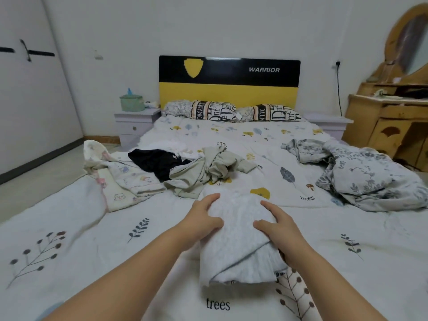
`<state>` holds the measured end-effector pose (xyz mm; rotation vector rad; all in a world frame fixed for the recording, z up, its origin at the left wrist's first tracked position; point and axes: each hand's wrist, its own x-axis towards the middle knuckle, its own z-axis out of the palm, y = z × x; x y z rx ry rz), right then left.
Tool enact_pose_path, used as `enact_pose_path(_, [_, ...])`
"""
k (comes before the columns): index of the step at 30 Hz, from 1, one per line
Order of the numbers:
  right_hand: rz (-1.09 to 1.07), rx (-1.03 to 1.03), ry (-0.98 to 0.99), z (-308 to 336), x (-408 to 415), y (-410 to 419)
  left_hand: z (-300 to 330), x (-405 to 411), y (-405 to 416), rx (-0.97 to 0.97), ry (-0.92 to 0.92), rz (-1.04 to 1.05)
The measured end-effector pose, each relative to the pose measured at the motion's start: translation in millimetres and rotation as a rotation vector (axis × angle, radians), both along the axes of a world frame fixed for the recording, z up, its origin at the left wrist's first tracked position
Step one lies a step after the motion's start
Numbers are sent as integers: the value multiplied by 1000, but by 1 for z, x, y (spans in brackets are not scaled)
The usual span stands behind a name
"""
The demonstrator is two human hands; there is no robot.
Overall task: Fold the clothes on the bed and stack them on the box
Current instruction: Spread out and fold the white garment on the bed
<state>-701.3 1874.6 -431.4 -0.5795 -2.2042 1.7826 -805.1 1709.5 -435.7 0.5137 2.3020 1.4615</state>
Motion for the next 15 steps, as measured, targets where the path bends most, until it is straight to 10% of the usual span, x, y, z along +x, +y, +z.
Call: enact_pose_path(15, [179,74,163,87,110,-127,96,147,-146,73,176,149])
